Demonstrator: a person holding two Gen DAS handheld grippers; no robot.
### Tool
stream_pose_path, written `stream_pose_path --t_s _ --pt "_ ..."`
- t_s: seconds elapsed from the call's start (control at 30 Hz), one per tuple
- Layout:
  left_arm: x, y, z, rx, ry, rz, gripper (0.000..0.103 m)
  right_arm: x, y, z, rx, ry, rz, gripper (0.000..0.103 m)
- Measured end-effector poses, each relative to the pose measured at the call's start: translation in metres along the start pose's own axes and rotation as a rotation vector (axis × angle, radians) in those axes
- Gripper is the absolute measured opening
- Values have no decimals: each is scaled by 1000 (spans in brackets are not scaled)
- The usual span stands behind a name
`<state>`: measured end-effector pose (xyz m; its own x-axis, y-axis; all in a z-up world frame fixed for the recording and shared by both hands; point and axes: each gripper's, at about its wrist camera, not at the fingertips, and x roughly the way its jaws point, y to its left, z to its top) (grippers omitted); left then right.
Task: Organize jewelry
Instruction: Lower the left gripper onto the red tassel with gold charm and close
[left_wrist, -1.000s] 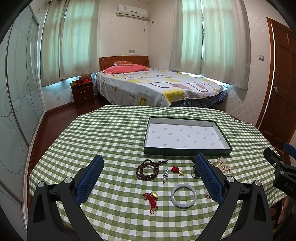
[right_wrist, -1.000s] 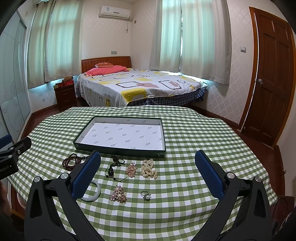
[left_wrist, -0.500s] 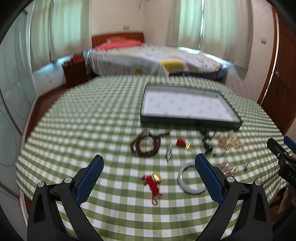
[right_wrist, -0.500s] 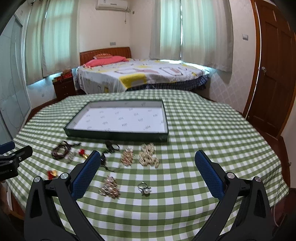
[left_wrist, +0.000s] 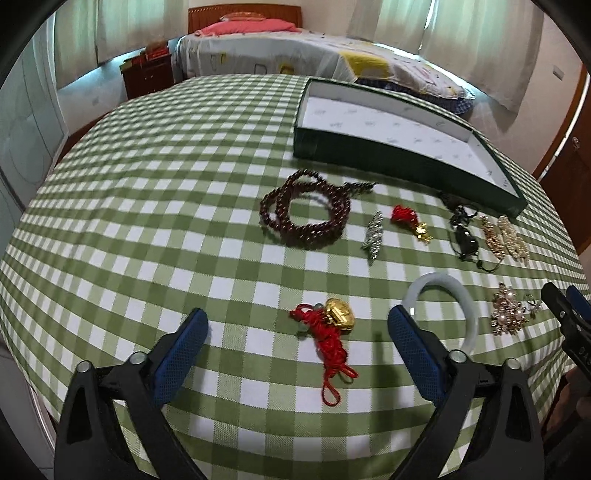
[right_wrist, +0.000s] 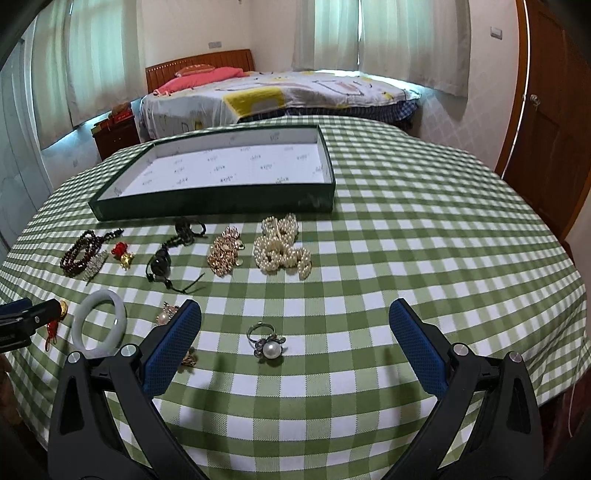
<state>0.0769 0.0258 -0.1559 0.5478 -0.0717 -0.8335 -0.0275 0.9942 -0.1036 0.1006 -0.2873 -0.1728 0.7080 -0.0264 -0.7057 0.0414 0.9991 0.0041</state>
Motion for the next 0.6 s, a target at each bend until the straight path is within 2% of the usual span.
stream_pose_path --t_s 0.07,0.43,0.53,0.6 --pt "-1 2 -1 -6 -7 11 70 2 0 0 5 9 2 99" --pt "-5 -4 -6 35 20 19 69 6 0 0 16 19 11 99" --pt "-6 -6 -6 44 13 37 56 6 0 -1 16 23 12 99" --pt "-7 -6 -6 46 7 21 44 6 0 -1 17 19 12 99"
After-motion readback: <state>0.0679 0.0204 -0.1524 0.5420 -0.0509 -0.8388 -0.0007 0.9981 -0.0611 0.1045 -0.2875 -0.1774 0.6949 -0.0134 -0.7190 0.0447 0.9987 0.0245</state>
